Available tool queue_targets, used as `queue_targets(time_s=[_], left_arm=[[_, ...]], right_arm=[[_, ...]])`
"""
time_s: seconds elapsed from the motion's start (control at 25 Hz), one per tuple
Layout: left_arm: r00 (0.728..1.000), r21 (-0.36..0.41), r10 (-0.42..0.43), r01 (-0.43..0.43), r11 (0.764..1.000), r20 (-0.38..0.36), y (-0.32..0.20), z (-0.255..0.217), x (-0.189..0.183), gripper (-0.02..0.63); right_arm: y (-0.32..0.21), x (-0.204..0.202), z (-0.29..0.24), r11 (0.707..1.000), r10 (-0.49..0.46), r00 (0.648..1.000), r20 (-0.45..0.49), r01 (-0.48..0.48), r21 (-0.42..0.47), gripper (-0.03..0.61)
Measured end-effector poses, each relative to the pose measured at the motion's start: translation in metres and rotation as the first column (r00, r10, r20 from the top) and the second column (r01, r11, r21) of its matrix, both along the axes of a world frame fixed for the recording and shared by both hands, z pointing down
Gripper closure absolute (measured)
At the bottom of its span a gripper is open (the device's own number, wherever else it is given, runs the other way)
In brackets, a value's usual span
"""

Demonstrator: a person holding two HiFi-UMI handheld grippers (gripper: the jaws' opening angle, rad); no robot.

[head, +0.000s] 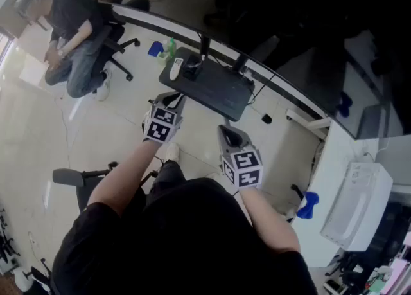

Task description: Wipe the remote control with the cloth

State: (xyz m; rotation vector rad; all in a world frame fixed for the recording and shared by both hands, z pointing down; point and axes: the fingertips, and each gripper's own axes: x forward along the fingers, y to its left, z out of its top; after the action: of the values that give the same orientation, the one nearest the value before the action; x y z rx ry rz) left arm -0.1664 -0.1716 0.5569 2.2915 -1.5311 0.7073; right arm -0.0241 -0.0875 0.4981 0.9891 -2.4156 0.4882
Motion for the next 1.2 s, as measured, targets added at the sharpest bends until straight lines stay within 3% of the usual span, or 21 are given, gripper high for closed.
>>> queue_targets(time_s=[0.12,0.24,0.4,0.68,1.12,1.2], left_arm=[[0.996,-0.086,-0.089,0.092,0.992,0.031,-0.046,0.049,-0.056,0.479],[0.988,-0.170,-0.135,0.146,0.975,0.080,-0.089,0.106,-0.099,0.433],[0.986,-0.259,-0.135,0.157,0.953,0.099,-0.141,0.170,-0.127,0.423],[0.985,-0.360,-0.118,0.156,0.920,0.127,-0.182,0.241,-0.126,0.420],[0.979,-0.368,-0.132,0.181,0.912,0.154,-0.209,0.257,-0.124,0.413],[0.976,-0.363,-0.153,0.200,0.910,0.155,-0.210,0.255,-0.127,0.466]], right_arm=[[-0.016,-0.011,0.017,0.999,0.023,1.000,-0.017,-0.024,-0.035,0.569],[-0.026,-0.020,0.035,0.996,0.050,0.998,-0.047,-0.053,-0.076,0.569],[-0.042,-0.037,0.055,0.986,0.086,0.994,-0.066,-0.094,-0.135,0.569],[-0.050,-0.048,0.082,0.970,0.103,0.990,-0.100,-0.123,-0.210,0.569],[-0.048,-0.037,0.096,0.948,0.137,0.983,-0.121,-0.165,-0.270,0.569],[-0.048,-0.036,0.097,0.949,0.139,0.983,-0.118,-0.166,-0.267,0.569]])
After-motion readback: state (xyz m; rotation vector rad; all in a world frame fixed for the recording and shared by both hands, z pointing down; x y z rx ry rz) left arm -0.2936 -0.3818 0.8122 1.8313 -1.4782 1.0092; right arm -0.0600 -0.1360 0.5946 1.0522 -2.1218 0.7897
